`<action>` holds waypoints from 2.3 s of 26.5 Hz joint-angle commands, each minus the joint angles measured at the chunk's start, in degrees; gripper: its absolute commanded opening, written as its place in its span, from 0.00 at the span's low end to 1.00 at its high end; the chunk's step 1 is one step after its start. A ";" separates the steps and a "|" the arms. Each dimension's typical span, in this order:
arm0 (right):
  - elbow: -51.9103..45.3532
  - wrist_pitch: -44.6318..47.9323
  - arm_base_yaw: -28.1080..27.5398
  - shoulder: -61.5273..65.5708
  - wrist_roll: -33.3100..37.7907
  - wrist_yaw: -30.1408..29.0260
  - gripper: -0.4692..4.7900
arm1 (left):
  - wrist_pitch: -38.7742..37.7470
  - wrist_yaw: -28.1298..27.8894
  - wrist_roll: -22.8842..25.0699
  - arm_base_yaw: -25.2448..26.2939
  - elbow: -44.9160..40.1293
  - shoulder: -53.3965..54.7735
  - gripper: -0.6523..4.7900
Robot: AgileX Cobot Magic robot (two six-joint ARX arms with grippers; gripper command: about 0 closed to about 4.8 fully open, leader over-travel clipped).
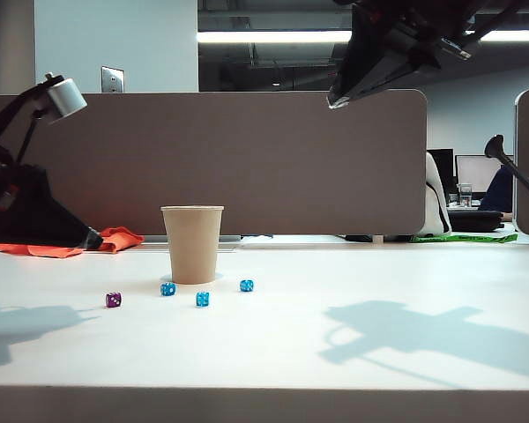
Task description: Pick up the dice with a different color and drop it into the paper cup.
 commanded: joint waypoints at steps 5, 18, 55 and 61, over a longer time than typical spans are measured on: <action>0.11 0.52 0.00 -0.15 0.20 0.11 0.08 | 2.23 0.37 0.00 -0.07 0.22 0.94 0.37; 0.11 0.50 0.00 -0.15 0.20 0.09 0.08 | -0.81 0.28 2.64 -0.07 0.17 1.53 0.37; 0.11 0.48 0.00 -0.15 0.20 0.11 0.08 | 5.75 -3.52 7.74 -0.07 4.55 13.38 0.37; 0.11 0.52 0.00 -0.15 0.20 0.11 0.08 | 5.77 -2.01 7.74 -0.07 4.55 14.38 0.37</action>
